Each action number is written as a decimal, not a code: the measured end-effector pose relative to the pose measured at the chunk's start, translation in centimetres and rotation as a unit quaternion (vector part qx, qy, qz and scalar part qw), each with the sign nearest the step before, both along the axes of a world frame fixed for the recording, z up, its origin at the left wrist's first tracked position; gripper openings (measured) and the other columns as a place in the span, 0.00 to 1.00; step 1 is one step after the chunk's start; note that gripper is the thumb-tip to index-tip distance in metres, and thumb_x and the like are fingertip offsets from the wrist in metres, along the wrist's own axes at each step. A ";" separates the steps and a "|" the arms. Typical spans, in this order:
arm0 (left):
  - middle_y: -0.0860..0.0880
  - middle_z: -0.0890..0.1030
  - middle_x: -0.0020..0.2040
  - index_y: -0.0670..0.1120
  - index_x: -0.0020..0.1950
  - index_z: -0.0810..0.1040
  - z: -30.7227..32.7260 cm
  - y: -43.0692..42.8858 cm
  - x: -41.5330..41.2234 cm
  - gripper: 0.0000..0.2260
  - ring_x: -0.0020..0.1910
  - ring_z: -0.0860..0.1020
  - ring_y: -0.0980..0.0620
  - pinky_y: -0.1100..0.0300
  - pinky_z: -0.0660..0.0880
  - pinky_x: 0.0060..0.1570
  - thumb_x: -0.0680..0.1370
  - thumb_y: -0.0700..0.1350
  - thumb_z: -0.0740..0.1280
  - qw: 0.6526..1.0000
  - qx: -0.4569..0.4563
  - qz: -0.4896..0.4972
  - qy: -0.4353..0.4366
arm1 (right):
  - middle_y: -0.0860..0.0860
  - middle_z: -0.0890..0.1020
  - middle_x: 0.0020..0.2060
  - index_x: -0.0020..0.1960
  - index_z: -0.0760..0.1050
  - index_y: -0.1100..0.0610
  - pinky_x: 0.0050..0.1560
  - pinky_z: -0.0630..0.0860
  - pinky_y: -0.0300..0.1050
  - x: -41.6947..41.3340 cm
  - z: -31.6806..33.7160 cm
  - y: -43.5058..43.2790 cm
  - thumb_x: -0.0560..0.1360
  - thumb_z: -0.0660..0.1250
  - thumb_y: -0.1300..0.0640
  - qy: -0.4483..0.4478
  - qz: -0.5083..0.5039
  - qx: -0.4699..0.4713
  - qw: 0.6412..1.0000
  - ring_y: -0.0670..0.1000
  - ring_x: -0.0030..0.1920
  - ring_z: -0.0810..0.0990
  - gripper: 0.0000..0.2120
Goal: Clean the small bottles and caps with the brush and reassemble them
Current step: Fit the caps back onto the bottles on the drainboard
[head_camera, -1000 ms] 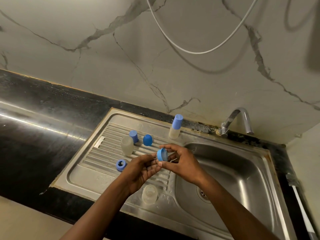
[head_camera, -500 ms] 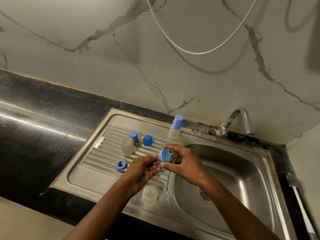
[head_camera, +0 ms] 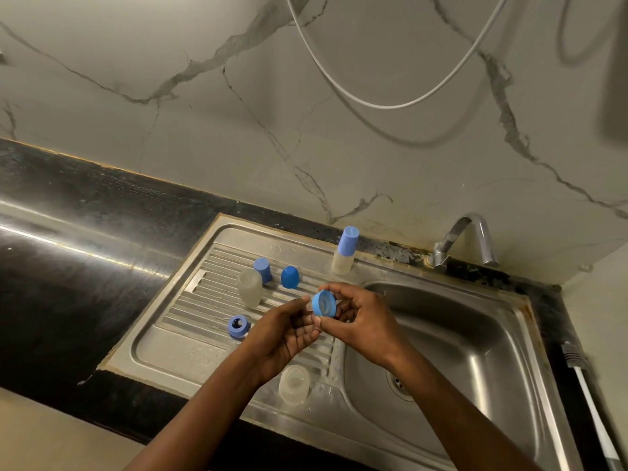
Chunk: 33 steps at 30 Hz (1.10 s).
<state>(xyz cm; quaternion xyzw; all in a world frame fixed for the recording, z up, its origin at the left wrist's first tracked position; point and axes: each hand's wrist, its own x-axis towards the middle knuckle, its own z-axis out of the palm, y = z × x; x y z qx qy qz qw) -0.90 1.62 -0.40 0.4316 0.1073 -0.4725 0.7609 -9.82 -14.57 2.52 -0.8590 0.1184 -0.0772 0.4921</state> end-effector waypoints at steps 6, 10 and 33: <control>0.42 0.82 0.40 0.34 0.58 0.83 -0.4 -0.4 -0.1 0.11 0.36 0.81 0.52 0.62 0.84 0.40 0.84 0.41 0.67 0.999 0.010 0.014 -0.034 | 0.42 0.84 0.55 0.69 0.77 0.47 0.51 0.83 0.37 0.3 -0.1 0.0 0.71 0.80 0.48 -0.004 -0.011 -0.006 1.000 0.41 0.51 0.84 0.28; 0.43 0.82 0.37 0.32 0.59 0.82 -0.5 -0.6 0.0 0.11 0.34 0.81 0.53 0.64 0.82 0.35 0.84 0.40 0.67 0.996 0.046 0.031 -0.069 | 0.41 0.84 0.54 0.68 0.78 0.47 0.51 0.81 0.33 0.1 0.1 0.1 0.71 0.81 0.48 -0.009 -0.013 -0.017 1.000 0.38 0.53 0.83 0.28; 0.41 0.81 0.39 0.32 0.60 0.81 -1.3 -1.3 1.3 0.10 0.32 0.79 0.52 0.63 0.80 0.33 0.84 0.37 0.66 0.993 0.098 0.054 -0.045 | 0.41 0.86 0.44 0.57 0.83 0.46 0.47 0.84 0.40 -0.1 0.9 1.6 0.71 0.80 0.46 -0.036 -0.032 -0.055 0.997 0.42 0.46 0.85 0.16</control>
